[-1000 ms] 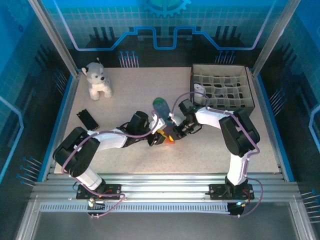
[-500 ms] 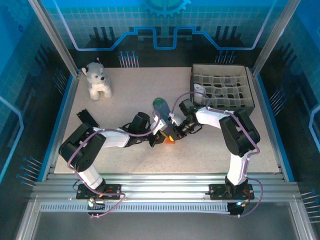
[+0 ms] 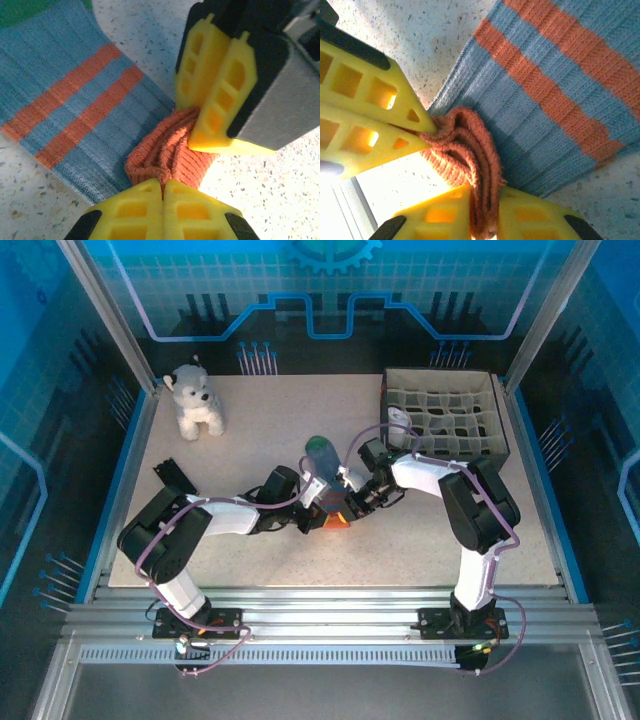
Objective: Roll the socks
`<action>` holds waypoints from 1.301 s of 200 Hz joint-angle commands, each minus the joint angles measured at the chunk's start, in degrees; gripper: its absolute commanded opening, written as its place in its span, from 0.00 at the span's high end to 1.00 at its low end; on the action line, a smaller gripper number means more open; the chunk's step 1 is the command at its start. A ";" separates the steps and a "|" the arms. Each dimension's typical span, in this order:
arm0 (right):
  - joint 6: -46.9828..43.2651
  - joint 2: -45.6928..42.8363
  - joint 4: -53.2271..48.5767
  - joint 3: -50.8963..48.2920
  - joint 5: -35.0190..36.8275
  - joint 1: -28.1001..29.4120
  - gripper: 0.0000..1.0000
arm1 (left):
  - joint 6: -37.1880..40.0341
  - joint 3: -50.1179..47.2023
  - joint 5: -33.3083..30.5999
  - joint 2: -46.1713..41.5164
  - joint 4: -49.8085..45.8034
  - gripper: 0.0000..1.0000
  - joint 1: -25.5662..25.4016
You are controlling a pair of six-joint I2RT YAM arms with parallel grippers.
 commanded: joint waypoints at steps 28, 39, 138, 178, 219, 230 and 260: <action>4.17 -4.83 3.12 -3.87 0.92 -1.36 0.68 | -4.14 2.83 -1.35 4.66 -6.45 1.00 0.70; 5.21 -6.53 5.32 -5.59 1.08 -1.42 0.66 | -4.13 2.90 -1.65 4.86 -6.47 1.00 0.70; -9.09 -33.20 25.00 -23.33 9.24 2.34 0.63 | -3.12 7.09 0.38 7.14 -13.88 1.00 1.66; -25.15 -39.98 27.96 -26.52 12.50 6.38 0.57 | -3.43 7.97 1.53 7.90 -14.94 1.00 2.41; -42.20 -38.84 26.90 -29.39 20.53 11.41 0.52 | -3.54 10.16 2.84 9.08 -17.73 1.00 2.80; -44.39 -37.48 26.53 -29.38 22.52 12.63 0.52 | -3.32 11.41 2.72 9.52 -19.82 1.00 2.81; -48.30 -33.54 28.08 -29.06 26.27 14.94 0.52 | -2.30 13.27 2.23 10.01 -23.53 1.00 2.81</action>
